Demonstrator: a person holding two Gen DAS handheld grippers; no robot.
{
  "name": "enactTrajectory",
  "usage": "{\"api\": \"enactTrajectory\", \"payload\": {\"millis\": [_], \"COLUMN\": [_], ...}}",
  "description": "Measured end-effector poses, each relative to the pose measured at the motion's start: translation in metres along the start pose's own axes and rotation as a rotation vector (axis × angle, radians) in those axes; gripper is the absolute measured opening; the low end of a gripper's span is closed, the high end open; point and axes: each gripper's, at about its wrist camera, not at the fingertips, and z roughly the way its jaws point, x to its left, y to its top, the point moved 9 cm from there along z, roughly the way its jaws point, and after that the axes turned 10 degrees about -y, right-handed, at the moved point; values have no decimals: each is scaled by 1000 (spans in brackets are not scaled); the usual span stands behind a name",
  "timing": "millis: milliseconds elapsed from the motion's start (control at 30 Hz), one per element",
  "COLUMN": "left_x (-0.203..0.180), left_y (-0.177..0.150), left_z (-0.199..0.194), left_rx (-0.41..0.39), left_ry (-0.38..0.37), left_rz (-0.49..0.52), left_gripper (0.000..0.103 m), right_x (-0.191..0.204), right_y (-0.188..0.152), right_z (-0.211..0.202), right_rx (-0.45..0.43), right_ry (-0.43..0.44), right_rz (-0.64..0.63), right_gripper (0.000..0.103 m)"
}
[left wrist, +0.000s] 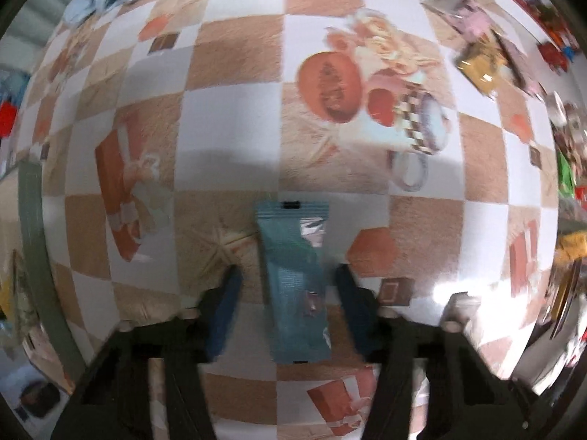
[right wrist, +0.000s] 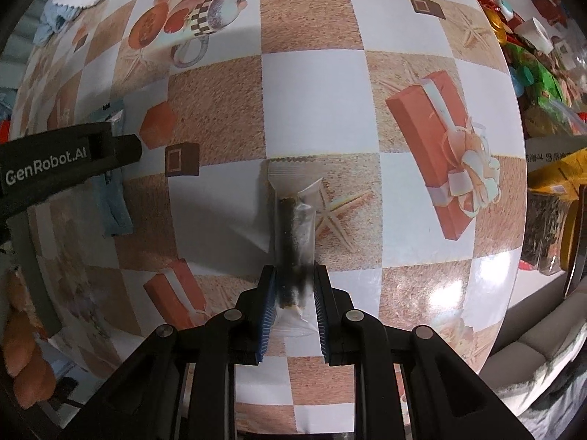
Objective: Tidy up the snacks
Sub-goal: 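Close left gripper on teal packet while right gripper grasps clear-wrapped stick snack, then lift teal packet with left gripper while right gripper lifts stick snack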
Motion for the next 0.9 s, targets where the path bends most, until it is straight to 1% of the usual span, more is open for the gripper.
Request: {"api": "enactTrajectory", "payload": {"millis": [33,100,200,367,467,633,767,900], "left_x": [-3,-10,-4,20,39,69,87,97], "left_y": [0,3,-3,-27,-42,-73,-91,-95], "left_z": [0,0,0,-3,-4,-5,-4,-5], "left_rx": [0,2,1,-7,-10,7,22,22], "left_ry": [6,14,24,39,70,112,118,116], "left_rz": [26,61,80,121,156,193,174,165], "left_gripper": [30,27,27,27,27,27,27,27], "right_x": [-1,2,5,19,37,78,111,134], "right_y": [0,0,0,-5,-13,-30,-43,-54], "right_z": [-1,-1,-2,-4,-5,-8,-10,-12], "right_rx": [-1,-4,-7,-2,6,7,17,24], "right_ry": [-4,-15,-25,-24,-16,-17,-7,-15], "right_rz": [-4,-18,-25,-38,-63,-140,-189,-222], "right_gripper": [22,22,22,21,21,21,21,21]}}
